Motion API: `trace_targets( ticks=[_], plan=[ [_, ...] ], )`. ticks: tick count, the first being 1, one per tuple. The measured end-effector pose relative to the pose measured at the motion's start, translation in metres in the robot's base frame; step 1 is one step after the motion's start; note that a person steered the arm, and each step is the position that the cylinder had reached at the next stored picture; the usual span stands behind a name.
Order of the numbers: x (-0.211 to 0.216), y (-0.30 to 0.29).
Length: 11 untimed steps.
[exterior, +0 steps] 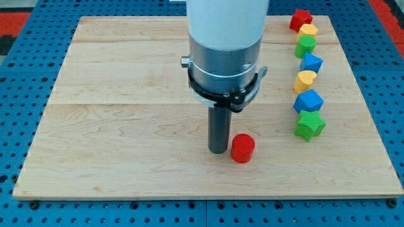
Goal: Slide the red circle closer to green star
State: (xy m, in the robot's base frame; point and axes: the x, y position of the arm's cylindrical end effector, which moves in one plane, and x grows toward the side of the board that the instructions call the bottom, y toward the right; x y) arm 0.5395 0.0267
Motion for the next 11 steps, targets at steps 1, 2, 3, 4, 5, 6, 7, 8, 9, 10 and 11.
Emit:
trace_targets(
  ticks=[1, 2, 3, 4, 5, 6, 7, 8, 9, 10, 11],
  plan=[
    [0.014, 0.013],
    [0.03, 0.03],
    [0.025, 0.031],
    [0.012, 0.028],
    [0.011, 0.028],
    [0.011, 0.033],
    [0.011, 0.045],
    [0.011, 0.061],
    [0.011, 0.073],
    [0.011, 0.09],
    [0.011, 0.107]
  ],
)
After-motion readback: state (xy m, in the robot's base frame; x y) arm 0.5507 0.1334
